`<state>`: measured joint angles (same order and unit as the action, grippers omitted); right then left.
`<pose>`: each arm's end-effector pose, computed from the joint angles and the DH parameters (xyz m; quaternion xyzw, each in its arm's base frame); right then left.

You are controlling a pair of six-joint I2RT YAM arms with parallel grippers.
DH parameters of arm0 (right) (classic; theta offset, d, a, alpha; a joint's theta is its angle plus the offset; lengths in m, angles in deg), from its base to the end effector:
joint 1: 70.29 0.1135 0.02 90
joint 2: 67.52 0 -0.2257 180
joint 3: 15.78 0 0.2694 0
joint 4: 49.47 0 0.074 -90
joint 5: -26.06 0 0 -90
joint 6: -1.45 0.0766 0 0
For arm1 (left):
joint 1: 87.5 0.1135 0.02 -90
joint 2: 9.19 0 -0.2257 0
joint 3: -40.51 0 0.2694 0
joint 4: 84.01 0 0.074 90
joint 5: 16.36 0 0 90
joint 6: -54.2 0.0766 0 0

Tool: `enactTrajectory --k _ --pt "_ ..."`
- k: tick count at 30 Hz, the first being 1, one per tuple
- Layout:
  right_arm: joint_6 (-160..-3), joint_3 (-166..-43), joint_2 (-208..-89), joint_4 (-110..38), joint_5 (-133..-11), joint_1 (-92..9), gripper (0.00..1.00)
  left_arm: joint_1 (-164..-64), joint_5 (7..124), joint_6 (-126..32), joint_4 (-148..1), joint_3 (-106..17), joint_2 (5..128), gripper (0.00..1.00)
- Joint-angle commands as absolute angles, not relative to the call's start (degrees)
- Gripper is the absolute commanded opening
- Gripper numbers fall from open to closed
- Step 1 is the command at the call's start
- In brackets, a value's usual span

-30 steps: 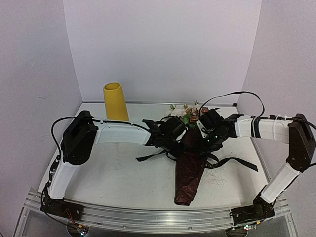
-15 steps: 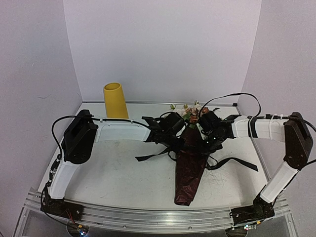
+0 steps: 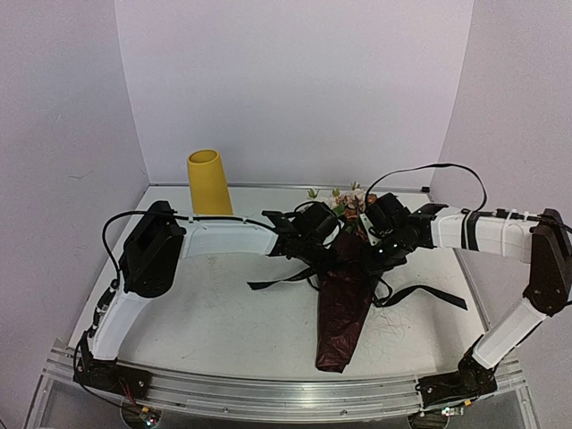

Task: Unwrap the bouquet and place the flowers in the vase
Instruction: Untie the ribbon from the wrapping paper.

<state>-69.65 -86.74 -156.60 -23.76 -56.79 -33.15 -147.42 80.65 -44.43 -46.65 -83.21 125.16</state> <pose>0.3092 0.2222 0.1515 -0.1214 0.9104 0.1332 0.3724 0.2802 -0.4651 0.1137 0.3835 0.8495 -0.1543 0.3278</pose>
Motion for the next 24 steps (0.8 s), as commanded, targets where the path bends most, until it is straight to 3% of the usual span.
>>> enactTrajectory --k 1,7,10,12,14,24 --pt "-69.85 -86.65 -155.89 -21.13 -56.87 -33.20 0.00 -147.15 78.21 -42.75 -47.10 -87.19 126.12 0.44" --pt "-69.83 -86.75 -155.76 -21.22 -56.99 -33.19 0.00 -147.09 76.00 -42.43 -47.06 -87.55 127.37 0.40" --pt "-69.83 -86.75 -155.72 -21.22 -56.98 -33.20 0.00 -146.97 76.64 -43.36 -46.88 -87.33 127.97 0.26" --pt "-69.85 -86.64 -155.50 -21.22 -56.88 -33.20 0.00 -146.79 77.80 -44.46 -46.69 -87.06 127.97 0.07" --pt "-69.63 -86.21 -155.09 -21.22 -56.47 -33.20 0.00 -146.51 78.56 -45.42 -46.62 -86.68 127.53 0.00" --pt "-64.55 -82.25 -150.29 -18.57 -45.26 -33.30 0.00 -145.25 84.25 -46.14 -46.64 -81.74 122.95 0.00"
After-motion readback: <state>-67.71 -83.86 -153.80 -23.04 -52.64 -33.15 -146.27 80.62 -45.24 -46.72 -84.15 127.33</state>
